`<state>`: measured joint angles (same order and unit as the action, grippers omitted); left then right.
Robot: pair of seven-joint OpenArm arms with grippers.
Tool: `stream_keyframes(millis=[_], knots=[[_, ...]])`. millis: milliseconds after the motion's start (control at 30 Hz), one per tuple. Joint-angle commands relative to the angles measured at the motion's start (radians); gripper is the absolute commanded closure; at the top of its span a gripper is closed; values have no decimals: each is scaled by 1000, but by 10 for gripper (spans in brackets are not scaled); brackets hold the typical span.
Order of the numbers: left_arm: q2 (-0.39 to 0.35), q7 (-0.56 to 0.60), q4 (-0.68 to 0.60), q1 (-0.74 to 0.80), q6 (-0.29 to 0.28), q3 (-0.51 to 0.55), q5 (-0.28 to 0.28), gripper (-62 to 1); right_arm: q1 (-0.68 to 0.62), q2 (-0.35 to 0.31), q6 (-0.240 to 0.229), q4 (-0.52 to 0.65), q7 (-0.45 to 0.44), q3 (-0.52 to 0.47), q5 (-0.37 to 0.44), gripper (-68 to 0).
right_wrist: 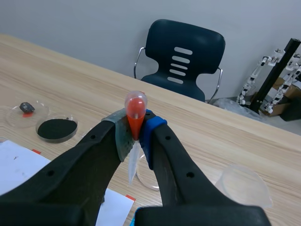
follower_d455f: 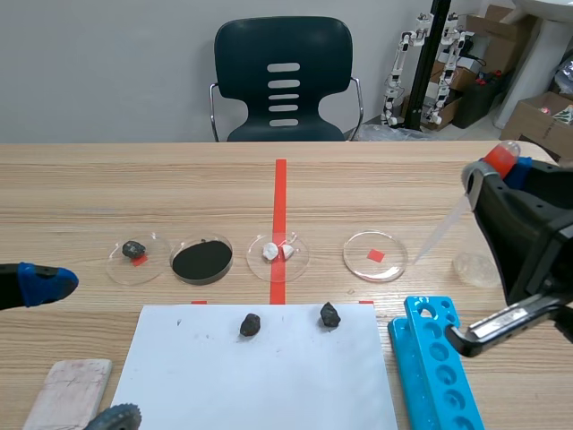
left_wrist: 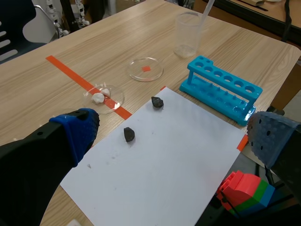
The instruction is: Pick up the dropper by the top with the right hand
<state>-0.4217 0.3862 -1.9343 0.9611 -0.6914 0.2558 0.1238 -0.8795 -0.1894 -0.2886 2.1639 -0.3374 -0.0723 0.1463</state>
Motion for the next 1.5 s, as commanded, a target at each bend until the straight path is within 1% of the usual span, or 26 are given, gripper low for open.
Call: stream_keyframes(millis=[0,267,1467], knots=[[-3,16,-16,5,-4,-7,13,-623,-18,-7,3,33,-3,-5,20,-4],[-3,16,-16,5,-4,-7,13,-623,-55,-6,3,68,-1,-5,19,-4],[-3,16,-16,5,-4,-7,13,-623,-54,-6,3,68,7,-5,19,-4]])
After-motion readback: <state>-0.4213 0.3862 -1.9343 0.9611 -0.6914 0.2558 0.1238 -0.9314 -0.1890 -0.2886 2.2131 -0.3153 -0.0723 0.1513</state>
